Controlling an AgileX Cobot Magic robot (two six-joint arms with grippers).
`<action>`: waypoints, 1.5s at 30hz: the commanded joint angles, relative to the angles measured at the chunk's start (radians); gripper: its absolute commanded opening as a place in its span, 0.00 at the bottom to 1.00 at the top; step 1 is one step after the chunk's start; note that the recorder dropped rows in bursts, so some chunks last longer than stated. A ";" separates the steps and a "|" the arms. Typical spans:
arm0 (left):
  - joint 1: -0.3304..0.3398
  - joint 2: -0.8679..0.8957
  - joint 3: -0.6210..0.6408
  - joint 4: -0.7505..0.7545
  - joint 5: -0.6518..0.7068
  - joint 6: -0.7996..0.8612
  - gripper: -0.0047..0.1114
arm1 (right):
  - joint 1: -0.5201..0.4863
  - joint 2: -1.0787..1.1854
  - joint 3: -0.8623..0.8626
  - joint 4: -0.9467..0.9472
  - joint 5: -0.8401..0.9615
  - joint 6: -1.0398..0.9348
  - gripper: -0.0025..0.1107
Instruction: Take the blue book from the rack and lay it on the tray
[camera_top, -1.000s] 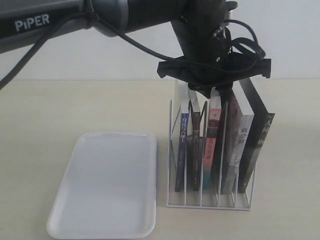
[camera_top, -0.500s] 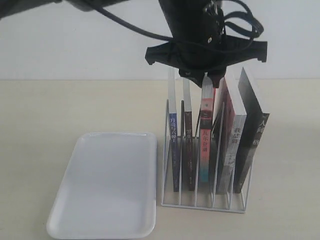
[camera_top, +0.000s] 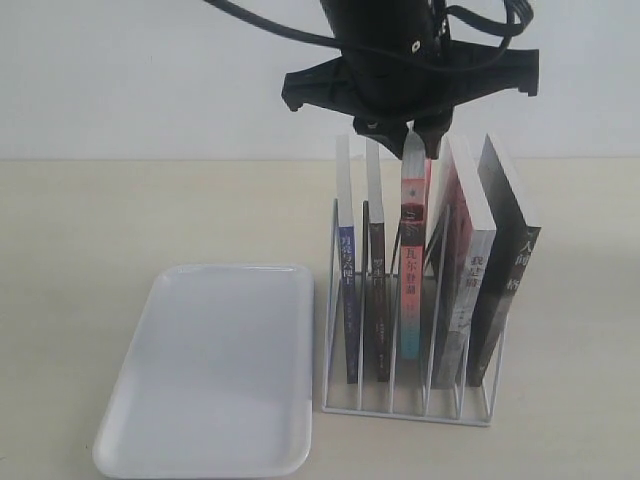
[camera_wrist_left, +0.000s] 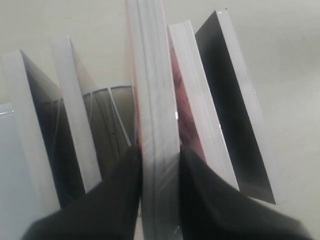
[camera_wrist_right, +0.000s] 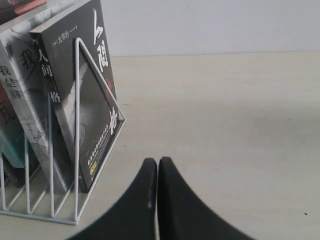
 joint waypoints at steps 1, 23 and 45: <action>-0.005 -0.010 -0.018 0.001 -0.007 0.016 0.08 | -0.003 -0.004 -0.001 -0.004 -0.004 0.001 0.02; -0.005 -0.087 -0.018 -0.018 -0.005 0.027 0.08 | -0.003 -0.004 -0.001 -0.004 -0.004 0.001 0.02; -0.005 -0.049 -0.018 -0.027 0.017 0.043 0.08 | -0.003 -0.004 -0.001 -0.004 -0.007 0.001 0.02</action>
